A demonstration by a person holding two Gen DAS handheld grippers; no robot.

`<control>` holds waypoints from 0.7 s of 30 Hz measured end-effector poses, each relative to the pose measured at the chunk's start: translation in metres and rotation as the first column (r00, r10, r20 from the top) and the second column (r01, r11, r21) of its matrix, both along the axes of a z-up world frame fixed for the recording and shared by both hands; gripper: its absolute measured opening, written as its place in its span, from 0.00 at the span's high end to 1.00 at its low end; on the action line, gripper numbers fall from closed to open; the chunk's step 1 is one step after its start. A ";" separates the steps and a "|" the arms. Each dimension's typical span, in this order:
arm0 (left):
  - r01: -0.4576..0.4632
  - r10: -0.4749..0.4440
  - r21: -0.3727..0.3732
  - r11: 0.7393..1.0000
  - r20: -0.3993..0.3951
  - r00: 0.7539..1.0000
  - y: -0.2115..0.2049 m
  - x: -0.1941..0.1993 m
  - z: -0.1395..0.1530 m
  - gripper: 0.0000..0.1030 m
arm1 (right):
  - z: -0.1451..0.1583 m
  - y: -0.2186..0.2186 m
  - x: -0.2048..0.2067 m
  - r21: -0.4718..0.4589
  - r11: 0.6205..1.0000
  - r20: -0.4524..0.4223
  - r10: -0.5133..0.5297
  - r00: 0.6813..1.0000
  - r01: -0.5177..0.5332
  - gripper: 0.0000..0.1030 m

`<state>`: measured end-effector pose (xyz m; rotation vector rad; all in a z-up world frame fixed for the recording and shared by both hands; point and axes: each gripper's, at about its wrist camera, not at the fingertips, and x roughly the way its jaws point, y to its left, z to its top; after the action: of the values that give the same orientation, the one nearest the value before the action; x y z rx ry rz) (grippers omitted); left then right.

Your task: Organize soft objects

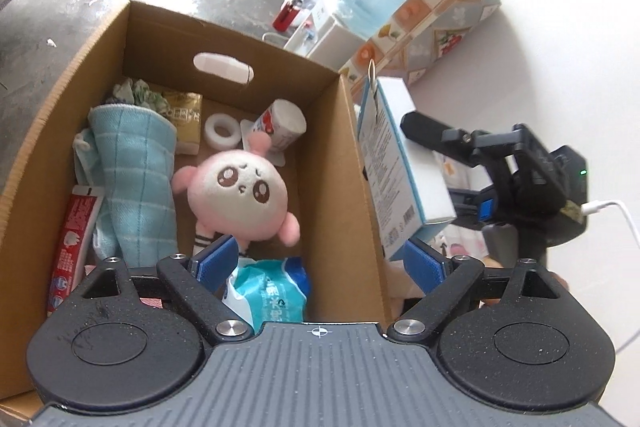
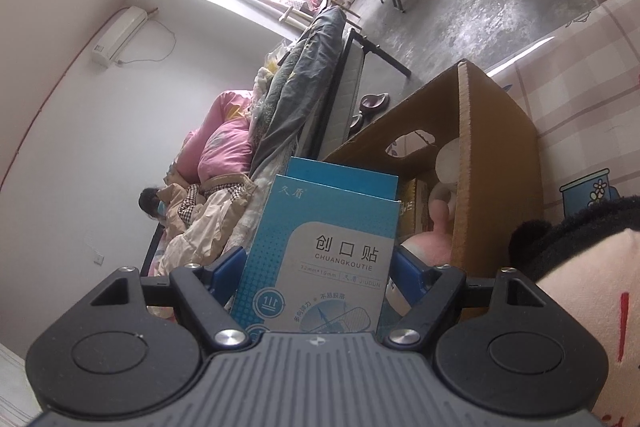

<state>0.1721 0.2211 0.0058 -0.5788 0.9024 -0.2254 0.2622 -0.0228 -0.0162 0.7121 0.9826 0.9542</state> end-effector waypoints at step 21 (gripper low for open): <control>0.098 -0.097 -0.052 0.994 0.030 0.995 -0.037 0.045 0.008 0.39 | -0.012 -0.003 0.005 0.104 0.994 -0.105 0.039 0.994 -0.027 0.22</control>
<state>0.2176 0.1842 0.0135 -0.5806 0.9009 -0.3463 0.2672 -0.0257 -0.0277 0.8426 1.0477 1.0092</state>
